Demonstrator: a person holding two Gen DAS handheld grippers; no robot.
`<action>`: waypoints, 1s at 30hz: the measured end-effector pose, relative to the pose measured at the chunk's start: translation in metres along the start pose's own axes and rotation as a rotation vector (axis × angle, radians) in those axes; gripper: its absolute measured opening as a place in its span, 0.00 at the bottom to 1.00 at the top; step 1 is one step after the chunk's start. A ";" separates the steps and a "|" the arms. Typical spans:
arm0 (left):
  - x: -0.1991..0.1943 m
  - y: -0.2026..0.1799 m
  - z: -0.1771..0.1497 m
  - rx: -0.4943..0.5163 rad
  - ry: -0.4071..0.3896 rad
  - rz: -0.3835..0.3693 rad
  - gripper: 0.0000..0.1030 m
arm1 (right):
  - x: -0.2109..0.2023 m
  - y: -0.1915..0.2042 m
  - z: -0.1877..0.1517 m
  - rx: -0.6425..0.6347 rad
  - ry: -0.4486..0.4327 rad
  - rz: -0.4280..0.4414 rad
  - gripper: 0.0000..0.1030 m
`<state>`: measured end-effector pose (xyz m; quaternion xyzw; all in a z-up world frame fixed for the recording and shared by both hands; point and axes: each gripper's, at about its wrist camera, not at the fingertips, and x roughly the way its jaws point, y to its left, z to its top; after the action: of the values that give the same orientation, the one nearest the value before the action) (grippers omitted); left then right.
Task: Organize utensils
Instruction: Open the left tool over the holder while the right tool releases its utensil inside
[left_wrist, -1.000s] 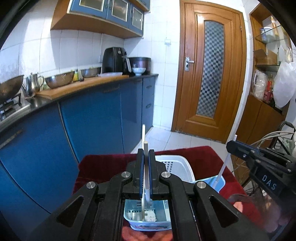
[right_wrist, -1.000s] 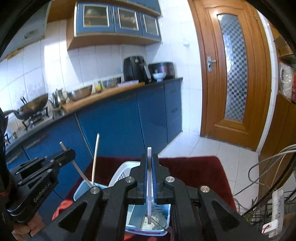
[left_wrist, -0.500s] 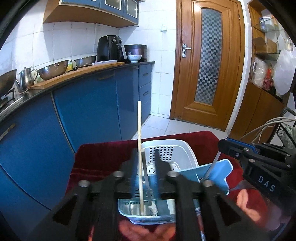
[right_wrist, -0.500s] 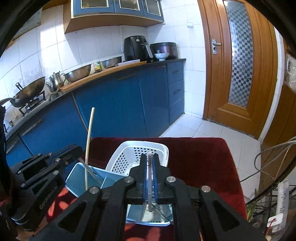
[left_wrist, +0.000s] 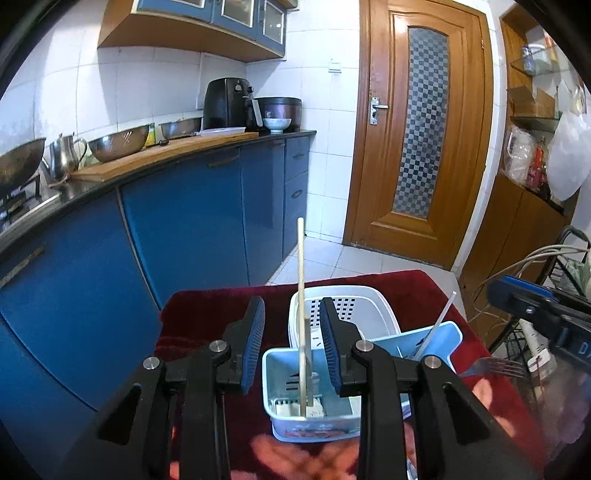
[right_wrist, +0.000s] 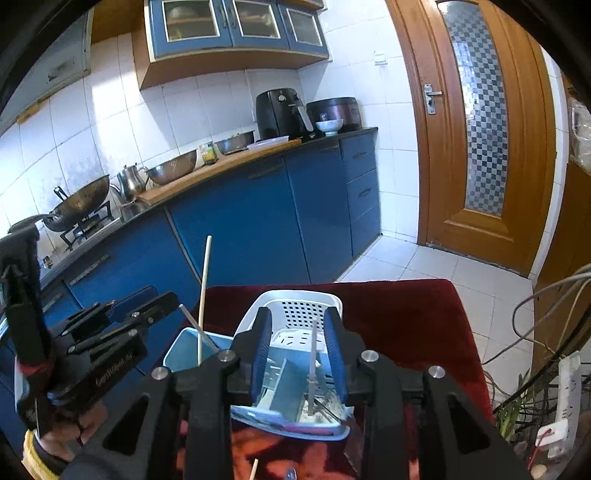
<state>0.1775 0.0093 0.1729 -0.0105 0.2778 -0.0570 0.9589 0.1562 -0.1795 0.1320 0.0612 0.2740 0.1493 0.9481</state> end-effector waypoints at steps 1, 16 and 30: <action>-0.002 0.002 -0.001 -0.006 0.002 -0.002 0.30 | -0.003 -0.002 -0.001 0.002 0.000 -0.002 0.33; -0.020 0.015 -0.031 -0.043 0.017 -0.019 0.30 | -0.036 -0.040 -0.061 0.064 0.003 -0.041 0.42; -0.022 0.017 -0.040 -0.038 0.027 -0.017 0.30 | -0.045 -0.044 -0.090 0.082 -0.039 0.008 0.42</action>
<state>0.1394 0.0289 0.1499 -0.0303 0.2917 -0.0600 0.9542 0.0825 -0.2328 0.0704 0.1041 0.2612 0.1406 0.9493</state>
